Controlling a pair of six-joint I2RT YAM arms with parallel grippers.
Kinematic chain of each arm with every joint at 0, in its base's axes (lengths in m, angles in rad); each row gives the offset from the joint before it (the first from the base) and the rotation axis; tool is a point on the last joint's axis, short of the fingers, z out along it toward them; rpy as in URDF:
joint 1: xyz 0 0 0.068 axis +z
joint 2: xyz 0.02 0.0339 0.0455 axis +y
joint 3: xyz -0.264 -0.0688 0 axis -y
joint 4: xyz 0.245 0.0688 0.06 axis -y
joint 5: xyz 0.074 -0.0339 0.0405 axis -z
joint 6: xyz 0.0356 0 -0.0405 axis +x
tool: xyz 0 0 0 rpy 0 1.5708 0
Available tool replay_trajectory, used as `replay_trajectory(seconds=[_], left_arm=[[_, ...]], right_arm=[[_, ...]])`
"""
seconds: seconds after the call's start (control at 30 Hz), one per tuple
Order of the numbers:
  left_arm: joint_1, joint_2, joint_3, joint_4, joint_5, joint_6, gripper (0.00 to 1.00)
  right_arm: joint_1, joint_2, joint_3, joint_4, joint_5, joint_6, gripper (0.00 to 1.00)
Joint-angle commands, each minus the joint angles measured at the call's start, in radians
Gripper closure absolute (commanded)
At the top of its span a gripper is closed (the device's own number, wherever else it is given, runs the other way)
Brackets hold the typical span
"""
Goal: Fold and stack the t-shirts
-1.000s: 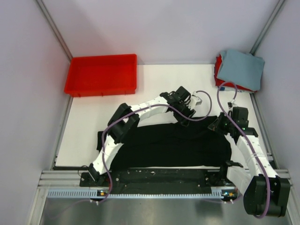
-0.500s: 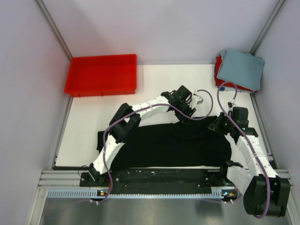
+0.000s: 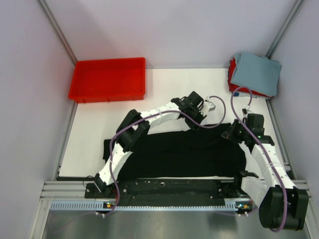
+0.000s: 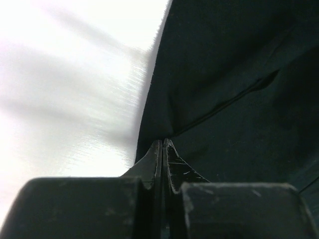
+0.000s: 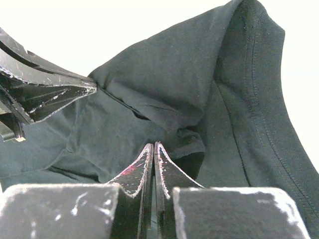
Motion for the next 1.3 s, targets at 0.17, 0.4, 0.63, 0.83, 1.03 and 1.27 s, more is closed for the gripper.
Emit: replay_trajectory(seconds=[0.17,0.4,0.63,0.83,1.03,1.27], left_arm=[[0.029,-0.120,-0.028,0.017,0.131,0.055,1.00],[0.040,-0.246,-0.206,0.069,0.181,0.037,1.00],[0.041,-0.315,-0.272,0.082,0.226,-0.003,1.00],[0.047,-0.418,-0.349,0.085,0.172,-0.045,1.00],[0.057,-0.442,-0.441,0.152,0.073,-0.060,1.00],[0.066,-0.335,-0.430,0.187,-0.024,-0.054,1.00]], right_arm=[[-0.007,-0.029,0.052,0.003,0.026,-0.016,1.00],[-0.007,0.011,0.032,0.002,0.024,0.017,1.00],[-0.007,0.002,0.021,-0.001,0.003,0.040,1.00],[0.030,-0.036,0.125,0.015,-0.014,-0.140,1.00],[0.032,0.026,0.101,0.073,-0.053,-0.190,1.00],[0.032,0.227,0.092,0.180,0.036,-0.150,1.00]])
